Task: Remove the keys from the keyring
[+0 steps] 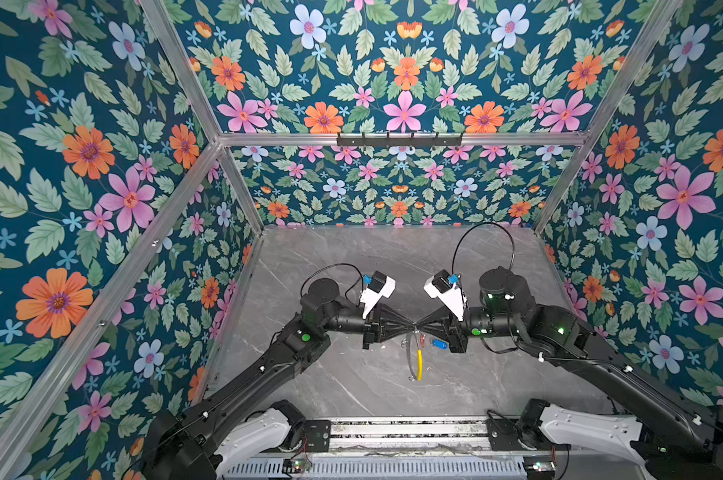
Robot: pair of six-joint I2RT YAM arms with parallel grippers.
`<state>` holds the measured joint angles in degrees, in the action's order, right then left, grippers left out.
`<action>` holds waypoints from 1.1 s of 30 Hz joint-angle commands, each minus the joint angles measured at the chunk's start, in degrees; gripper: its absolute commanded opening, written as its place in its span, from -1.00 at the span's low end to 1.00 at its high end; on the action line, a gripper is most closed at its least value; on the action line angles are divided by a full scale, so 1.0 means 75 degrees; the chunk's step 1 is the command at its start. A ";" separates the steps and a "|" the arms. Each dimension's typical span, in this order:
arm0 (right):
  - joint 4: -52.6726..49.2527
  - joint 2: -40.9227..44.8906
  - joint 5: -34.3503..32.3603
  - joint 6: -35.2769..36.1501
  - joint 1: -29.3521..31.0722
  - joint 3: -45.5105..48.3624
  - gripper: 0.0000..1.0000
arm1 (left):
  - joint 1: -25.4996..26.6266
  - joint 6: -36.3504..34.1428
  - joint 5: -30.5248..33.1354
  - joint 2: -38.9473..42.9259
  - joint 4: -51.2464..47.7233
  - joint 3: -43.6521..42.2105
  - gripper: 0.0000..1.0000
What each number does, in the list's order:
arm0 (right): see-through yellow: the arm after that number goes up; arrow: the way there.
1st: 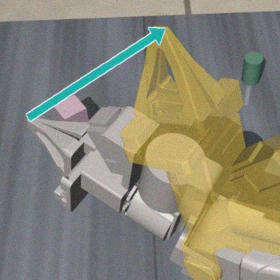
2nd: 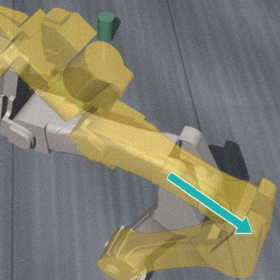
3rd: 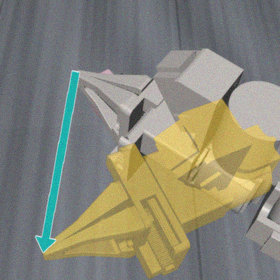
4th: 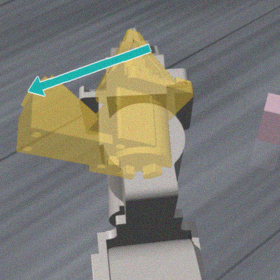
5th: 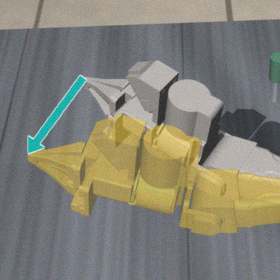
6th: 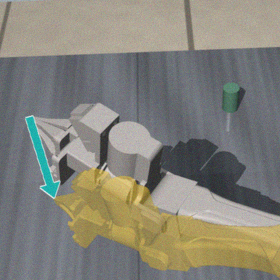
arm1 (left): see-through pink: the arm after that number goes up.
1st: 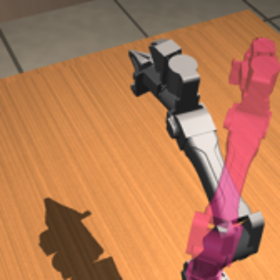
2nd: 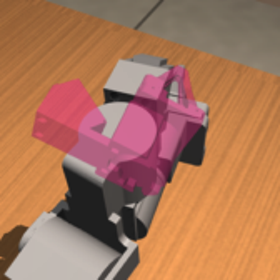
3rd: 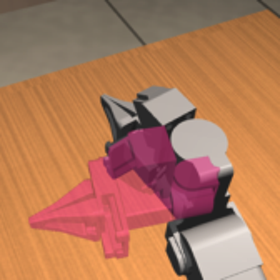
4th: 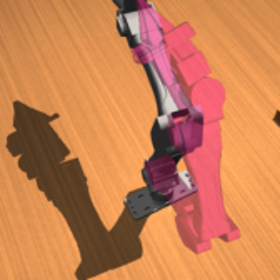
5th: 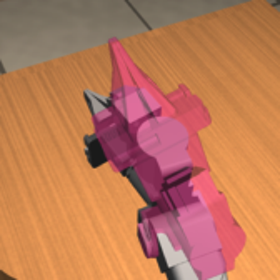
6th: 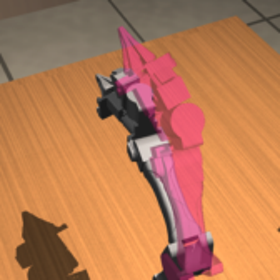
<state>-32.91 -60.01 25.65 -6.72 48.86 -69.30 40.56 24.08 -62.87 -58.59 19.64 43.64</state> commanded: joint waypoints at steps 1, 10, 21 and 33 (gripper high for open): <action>0.0347 0.0009 -0.0291 -0.0122 0.0018 -0.0034 -1.00 | 0.0004 -0.0031 -0.0262 0.0054 0.0323 0.0003 -0.93; 0.1303 0.0603 -0.0445 -0.0180 0.0188 0.0497 -0.42 | 0.0005 -0.0333 0.0261 0.0445 0.0288 -0.0123 -1.00; 0.3582 0.1814 0.0012 -0.0579 0.0187 0.2545 0.03 | 0.0006 0.0008 0.0200 0.0887 0.1188 -0.0368 -1.00; 0.6299 0.1962 0.0233 -0.1695 0.0284 0.3476 0.05 | 0.0006 0.1230 0.0789 0.1138 0.3857 -0.1270 -1.00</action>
<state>5.28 -44.34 27.42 -15.81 50.50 -43.62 40.62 30.02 -59.05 -50.54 38.54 35.18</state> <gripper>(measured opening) 0.529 0.050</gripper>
